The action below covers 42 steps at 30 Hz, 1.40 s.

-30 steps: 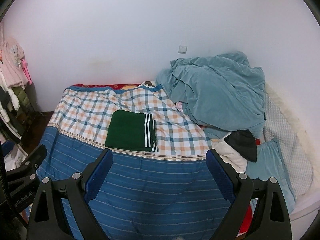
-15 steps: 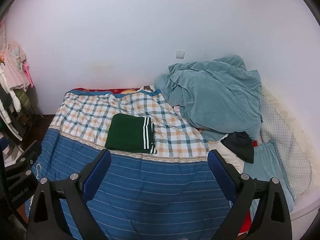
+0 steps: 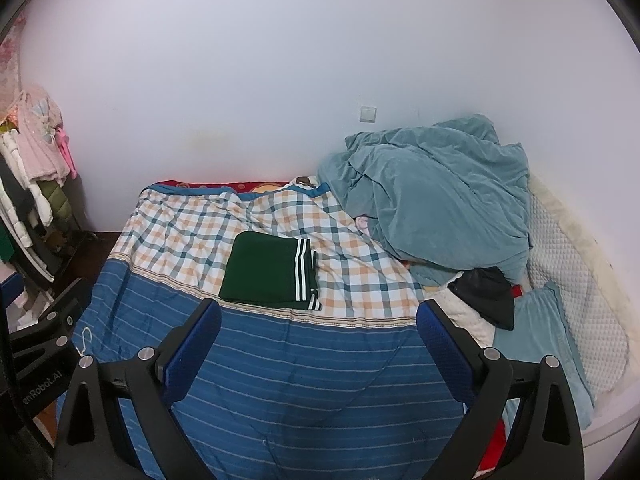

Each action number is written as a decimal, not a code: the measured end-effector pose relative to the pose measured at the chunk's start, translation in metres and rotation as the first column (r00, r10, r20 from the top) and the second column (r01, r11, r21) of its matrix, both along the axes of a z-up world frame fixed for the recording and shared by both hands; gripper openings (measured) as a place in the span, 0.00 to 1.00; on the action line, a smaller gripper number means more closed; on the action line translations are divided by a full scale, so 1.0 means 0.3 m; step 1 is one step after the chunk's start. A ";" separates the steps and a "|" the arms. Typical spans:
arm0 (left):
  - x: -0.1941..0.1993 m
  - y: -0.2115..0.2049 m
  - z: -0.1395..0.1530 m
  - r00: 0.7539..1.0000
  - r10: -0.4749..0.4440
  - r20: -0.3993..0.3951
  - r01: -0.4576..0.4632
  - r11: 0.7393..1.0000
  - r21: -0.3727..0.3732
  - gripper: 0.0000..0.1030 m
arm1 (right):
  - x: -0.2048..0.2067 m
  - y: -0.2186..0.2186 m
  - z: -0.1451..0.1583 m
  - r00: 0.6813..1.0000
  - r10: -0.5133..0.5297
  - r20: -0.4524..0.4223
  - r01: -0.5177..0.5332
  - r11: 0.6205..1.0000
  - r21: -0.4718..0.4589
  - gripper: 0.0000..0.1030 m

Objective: Fold large clothes

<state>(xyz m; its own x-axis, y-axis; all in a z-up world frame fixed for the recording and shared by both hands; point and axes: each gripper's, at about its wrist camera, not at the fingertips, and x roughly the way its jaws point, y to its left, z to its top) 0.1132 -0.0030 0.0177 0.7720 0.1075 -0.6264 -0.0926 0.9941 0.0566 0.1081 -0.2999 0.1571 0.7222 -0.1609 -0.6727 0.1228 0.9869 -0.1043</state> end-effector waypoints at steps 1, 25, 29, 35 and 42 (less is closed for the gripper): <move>-0.002 -0.002 0.003 1.000 0.002 0.002 -0.002 1.000 -0.002 1.00 | 0.002 0.000 0.001 1.000 0.001 0.000 -0.001 1.000 0.000 0.97; -0.023 -0.027 0.023 1.000 -0.018 0.009 0.018 1.000 -0.008 1.00 | -0.039 0.003 0.006 1.000 0.004 -0.003 -0.004 1.000 0.023 0.97; -0.029 -0.025 0.026 1.000 -0.019 0.008 0.019 1.000 -0.007 1.00 | -0.051 0.003 0.002 1.000 0.000 -0.006 0.000 1.000 0.027 0.97; -0.026 -0.025 0.028 1.000 -0.020 0.014 0.020 1.000 -0.009 1.00 | -0.054 0.006 0.001 1.000 -0.002 -0.004 0.003 1.000 0.028 0.97; -0.023 -0.015 0.039 0.999 -0.025 0.022 0.026 1.000 -0.011 1.00 | -0.051 0.006 -0.003 1.000 -0.003 -0.002 0.003 1.000 0.024 0.97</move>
<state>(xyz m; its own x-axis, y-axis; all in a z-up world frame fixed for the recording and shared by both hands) 0.1064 -0.0076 0.0293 0.7877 0.0807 -0.6107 -0.0682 0.9967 0.0437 0.0928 -0.2980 0.1563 0.7207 -0.1467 -0.6776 0.1256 0.9888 -0.0806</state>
